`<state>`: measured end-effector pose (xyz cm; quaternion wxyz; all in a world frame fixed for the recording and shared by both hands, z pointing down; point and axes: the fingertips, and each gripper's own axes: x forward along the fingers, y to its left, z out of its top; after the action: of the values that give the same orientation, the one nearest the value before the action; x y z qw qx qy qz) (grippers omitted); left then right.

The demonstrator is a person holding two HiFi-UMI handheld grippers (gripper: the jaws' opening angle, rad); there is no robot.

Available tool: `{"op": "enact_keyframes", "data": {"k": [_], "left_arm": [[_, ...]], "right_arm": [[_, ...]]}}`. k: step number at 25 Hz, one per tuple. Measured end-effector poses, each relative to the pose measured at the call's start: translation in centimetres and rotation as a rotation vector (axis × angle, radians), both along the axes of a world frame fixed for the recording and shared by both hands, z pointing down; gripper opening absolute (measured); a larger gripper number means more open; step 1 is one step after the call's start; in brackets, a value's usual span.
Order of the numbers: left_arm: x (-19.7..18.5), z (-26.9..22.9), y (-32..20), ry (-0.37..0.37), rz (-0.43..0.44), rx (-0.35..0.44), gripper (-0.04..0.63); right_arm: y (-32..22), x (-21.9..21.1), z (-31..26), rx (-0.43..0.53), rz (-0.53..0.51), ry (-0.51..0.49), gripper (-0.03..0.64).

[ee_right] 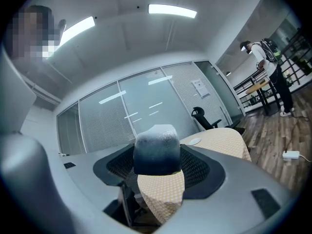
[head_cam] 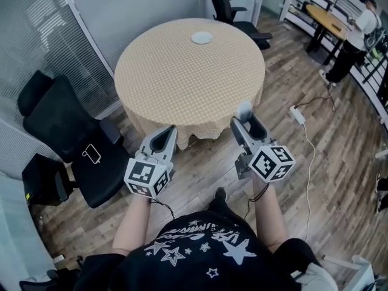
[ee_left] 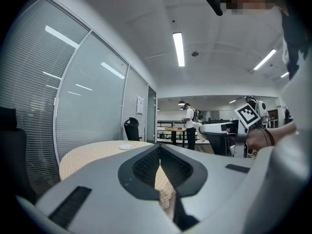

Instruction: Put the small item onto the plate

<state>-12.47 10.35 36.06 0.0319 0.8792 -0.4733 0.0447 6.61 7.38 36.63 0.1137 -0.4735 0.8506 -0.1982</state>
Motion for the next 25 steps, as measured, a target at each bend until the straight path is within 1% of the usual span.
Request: {"op": "enact_keyframes", "data": {"k": [8, 13, 16, 19, 25], "left_arm": [[5.2, 0.0, -4.9, 0.005, -0.048, -0.007, 0.009], [6.9, 1.1, -6.3, -0.020, -0.106, -0.033, 0.009], [7.4, 0.9, -7.0, -0.036, -0.140, -0.020, 0.009], [7.9, 1.0, -7.6, -0.046, -0.165, -0.019, 0.009], [7.9, 1.3, -9.3, -0.051, -0.175, -0.027, 0.009]], "right_arm": [[-5.1, 5.6, 1.1, -0.021, -0.032, -0.010, 0.301], [-7.5, 8.3, 1.7, -0.023, -0.067, -0.045, 0.301], [-8.5, 8.9, 2.0, -0.016, -0.104, -0.057, 0.301], [-9.3, 9.1, 2.8, -0.031, -0.128, -0.054, 0.301], [-11.4, 8.5, 3.9, -0.070, -0.147, -0.041, 0.301]]}}
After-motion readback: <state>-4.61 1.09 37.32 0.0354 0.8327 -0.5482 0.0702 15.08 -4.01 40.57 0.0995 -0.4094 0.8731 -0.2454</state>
